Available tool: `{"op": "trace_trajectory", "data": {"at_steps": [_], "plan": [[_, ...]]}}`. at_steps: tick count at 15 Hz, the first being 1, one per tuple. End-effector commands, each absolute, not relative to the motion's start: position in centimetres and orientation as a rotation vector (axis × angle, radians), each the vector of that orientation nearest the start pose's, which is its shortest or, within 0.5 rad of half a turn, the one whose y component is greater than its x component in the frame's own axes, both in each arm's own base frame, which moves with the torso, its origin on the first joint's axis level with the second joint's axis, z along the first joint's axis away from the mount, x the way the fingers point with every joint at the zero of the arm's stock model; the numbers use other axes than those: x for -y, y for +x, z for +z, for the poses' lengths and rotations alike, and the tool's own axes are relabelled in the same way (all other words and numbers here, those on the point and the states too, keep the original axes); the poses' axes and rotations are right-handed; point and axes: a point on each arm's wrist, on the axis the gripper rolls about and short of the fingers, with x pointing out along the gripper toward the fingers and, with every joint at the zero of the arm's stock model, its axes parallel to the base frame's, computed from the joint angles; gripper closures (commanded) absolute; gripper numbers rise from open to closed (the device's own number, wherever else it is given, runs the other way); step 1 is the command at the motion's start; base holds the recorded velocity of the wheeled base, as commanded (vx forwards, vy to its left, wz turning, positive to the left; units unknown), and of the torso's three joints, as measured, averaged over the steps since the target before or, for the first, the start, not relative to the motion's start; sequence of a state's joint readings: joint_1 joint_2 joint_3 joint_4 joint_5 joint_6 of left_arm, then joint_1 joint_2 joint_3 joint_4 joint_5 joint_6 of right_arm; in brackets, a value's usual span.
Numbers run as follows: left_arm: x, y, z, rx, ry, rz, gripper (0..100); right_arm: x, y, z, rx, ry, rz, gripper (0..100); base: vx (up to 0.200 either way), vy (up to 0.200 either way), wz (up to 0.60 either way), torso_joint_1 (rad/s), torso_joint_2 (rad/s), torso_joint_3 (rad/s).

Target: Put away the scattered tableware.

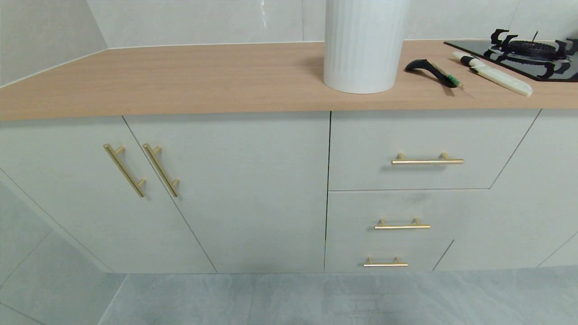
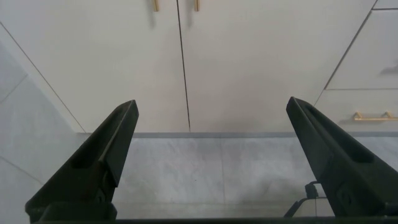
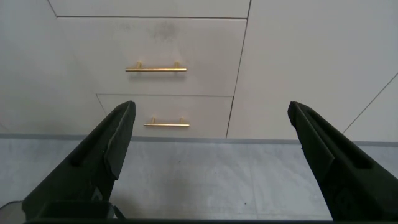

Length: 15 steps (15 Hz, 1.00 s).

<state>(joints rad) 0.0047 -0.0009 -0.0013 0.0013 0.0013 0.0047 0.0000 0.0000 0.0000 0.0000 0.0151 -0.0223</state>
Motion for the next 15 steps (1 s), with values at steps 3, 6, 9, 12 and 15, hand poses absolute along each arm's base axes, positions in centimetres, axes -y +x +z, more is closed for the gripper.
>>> {"op": "trace_trajectory", "data": {"at_steps": [3, 6, 9, 12, 15], "plan": [[0.0, -2.3, 7.6, 0.000, 0.005, 0.006, 0, 0.0, -2.3, 7.6, 0.000, -0.023, 0.015, 0, 0.000, 0.000, 0.00, 0.000, 0.00, 0.000], [0.0, -2.3, 7.6, 0.000, 0.005, 0.006, 0, 0.0, -2.3, 7.6, 0.003, -0.023, 0.014, 0, 0.000, 0.000, 0.00, 0.000, 0.00, 0.000], [0.0, -2.3, 7.5, -0.002, 0.005, 0.006, 0, 0.1, -2.4, 17.5, 0.082, 0.124, 0.111, 0, 0.000, 0.000, 0.00, 0.000, 0.00, 0.000], [0.0, -2.3, 7.6, 0.000, 0.005, 0.006, 0, -0.9, 5.3, 20.6, -0.259, 0.107, 0.213, 0, 0.000, 0.000, 0.00, 0.000, 0.00, 0.000], [0.0, -2.3, 7.5, -0.002, 0.005, 0.006, 0, -1.9, 10.2, 18.3, -0.511, 0.090, 0.266, 0, 0.000, 0.000, 0.00, 0.000, 0.00, 0.000]]}}
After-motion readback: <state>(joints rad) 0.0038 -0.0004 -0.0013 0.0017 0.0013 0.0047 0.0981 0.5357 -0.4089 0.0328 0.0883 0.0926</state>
